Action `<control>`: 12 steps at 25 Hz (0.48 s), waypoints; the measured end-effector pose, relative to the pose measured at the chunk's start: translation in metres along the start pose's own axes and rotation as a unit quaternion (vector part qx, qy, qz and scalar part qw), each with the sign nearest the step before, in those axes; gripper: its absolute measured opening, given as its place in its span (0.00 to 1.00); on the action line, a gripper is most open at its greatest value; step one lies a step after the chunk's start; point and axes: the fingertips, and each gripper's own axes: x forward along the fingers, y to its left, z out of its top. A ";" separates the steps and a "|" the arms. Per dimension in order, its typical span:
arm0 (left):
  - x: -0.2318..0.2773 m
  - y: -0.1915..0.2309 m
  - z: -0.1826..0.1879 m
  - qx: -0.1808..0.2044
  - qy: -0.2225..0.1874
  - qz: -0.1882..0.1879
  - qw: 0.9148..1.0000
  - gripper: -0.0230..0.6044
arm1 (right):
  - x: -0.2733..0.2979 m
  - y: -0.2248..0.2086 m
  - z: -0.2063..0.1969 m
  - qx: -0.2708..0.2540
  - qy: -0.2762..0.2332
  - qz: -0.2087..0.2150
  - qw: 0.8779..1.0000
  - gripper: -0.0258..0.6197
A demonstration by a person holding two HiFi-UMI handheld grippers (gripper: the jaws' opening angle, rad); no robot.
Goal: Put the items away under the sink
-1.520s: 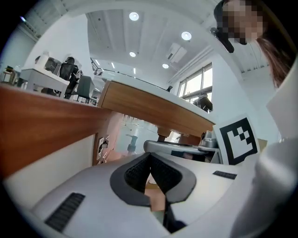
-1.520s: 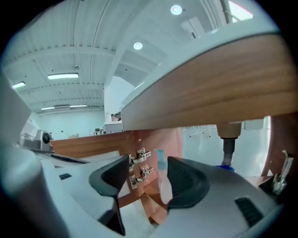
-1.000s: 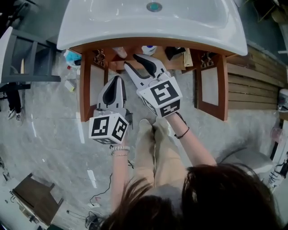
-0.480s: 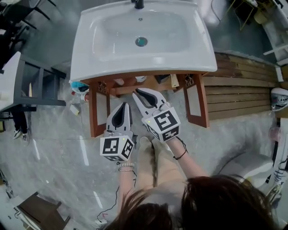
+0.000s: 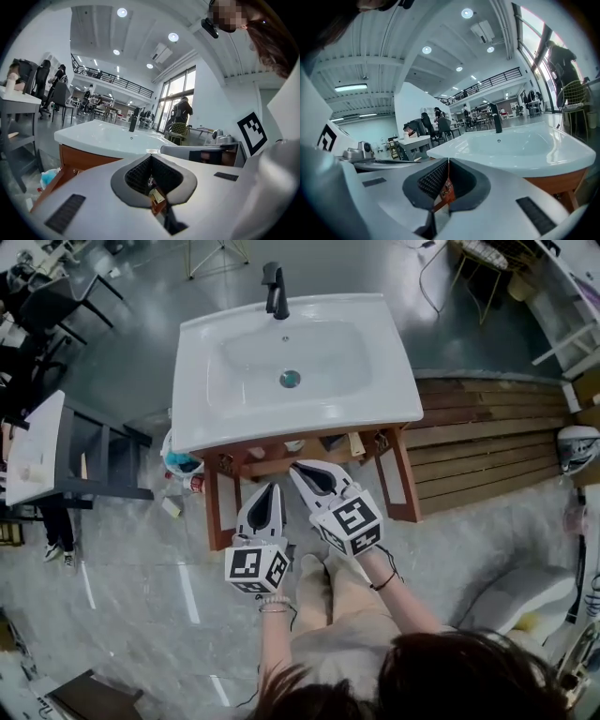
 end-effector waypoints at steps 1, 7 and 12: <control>0.000 -0.002 0.005 -0.001 -0.002 -0.003 1.000 0.04 | -0.002 0.001 0.004 -0.001 0.000 0.001 1.000 0.08; -0.003 -0.018 0.032 0.004 -0.013 -0.027 1.000 0.04 | -0.018 0.004 0.029 -0.002 -0.007 0.007 1.000 0.07; -0.006 -0.032 0.046 0.015 -0.015 -0.049 0.999 0.04 | -0.032 0.009 0.045 -0.003 -0.016 0.011 1.000 0.07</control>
